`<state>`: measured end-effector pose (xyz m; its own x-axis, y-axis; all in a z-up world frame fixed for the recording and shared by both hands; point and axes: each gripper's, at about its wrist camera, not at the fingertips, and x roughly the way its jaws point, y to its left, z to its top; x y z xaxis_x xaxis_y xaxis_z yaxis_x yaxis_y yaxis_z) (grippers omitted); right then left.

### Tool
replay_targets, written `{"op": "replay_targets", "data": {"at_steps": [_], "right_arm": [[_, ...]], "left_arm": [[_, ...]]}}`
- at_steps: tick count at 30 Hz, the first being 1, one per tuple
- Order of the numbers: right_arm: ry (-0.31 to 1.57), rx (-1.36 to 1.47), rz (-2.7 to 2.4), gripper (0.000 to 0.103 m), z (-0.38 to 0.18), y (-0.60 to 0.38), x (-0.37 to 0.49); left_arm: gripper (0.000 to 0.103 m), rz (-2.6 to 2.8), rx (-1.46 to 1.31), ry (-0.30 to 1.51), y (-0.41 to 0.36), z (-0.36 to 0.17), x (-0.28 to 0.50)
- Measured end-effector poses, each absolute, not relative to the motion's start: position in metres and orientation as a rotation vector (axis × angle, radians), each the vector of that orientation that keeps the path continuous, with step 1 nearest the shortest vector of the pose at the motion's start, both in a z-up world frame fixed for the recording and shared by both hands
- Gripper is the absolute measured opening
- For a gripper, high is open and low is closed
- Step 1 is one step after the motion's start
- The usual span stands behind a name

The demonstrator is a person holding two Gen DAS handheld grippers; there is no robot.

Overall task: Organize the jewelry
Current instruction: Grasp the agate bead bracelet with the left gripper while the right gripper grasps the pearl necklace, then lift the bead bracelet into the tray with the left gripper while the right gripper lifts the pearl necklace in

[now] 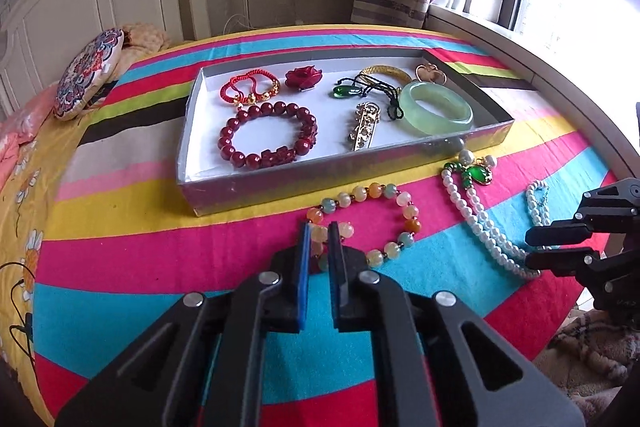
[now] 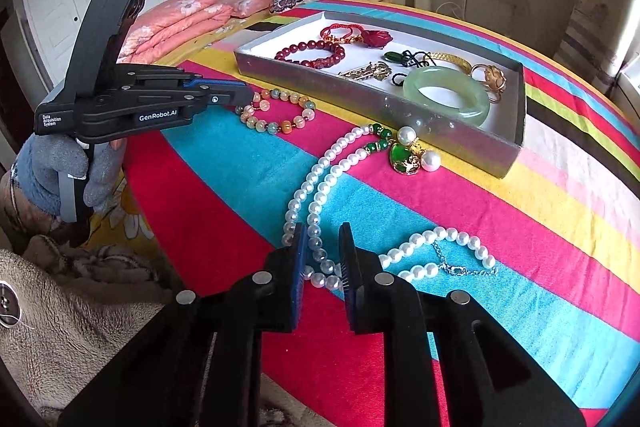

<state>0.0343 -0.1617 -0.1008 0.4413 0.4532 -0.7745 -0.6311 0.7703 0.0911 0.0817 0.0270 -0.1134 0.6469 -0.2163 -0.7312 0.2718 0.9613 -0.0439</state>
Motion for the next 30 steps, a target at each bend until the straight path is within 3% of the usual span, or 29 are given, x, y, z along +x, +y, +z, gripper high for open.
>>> {"op": "replay_targets", "data": {"at_steps": [2, 5, 10, 11, 13, 14, 15, 16, 18, 23, 30], "right_arm": [[0.881, -0.245, 0.683, 0.02, -0.1, -0.157, 0.033], [0.875, -0.24, 0.691, 0.02, -0.099, -0.156, 0.033], [0.855, -0.353, 0.636, 0.02, -0.103, -0.145, 0.03], [0.842, -0.387, 0.621, 0.02, -0.103, -0.142, 0.029], [0.808, -0.452, 0.62, 0.018, -0.104, -0.136, 0.024], [0.8, -0.464, 0.629, 0.009, -0.106, -0.134, 0.021], [0.784, -0.482, 0.623, 0.007, -0.107, -0.13, 0.019], [0.761, -0.514, 0.61, 0.007, -0.108, -0.126, 0.016], [0.721, -0.585, 0.565, 0.007, -0.11, -0.119, 0.012], [0.539, -0.778, 0.373, 0.007, -0.101, -0.116, 0.0], [0.29, -0.829, 0.166, 0.007, -0.076, -0.124, -0.005]], "left_arm": [[0.012, -0.284, 0.044, 0.826, 0.032, -0.114, 0.082], [0.024, -0.261, 0.052, 0.819, 0.032, -0.114, 0.083], [0.069, -0.201, 0.087, 0.814, 0.033, -0.121, 0.088], [0.07, -0.202, 0.076, 0.817, 0.034, -0.122, 0.09], [0.069, -0.226, 0.052, 0.835, 0.038, -0.122, 0.093], [0.066, -0.24, 0.057, 0.834, 0.037, -0.122, 0.093], [0.053, -0.268, 0.067, 0.831, 0.034, -0.122, 0.092], [0.032, -0.307, 0.072, 0.834, 0.03, -0.12, 0.09], [0.013, -0.358, 0.083, 0.842, 0.019, -0.118, 0.088], [0.009, -0.338, 0.157, 0.793, 0.005, -0.117, 0.078], [0.009, -0.285, 0.232, 0.652, 0.006, -0.078, 0.064]]}}
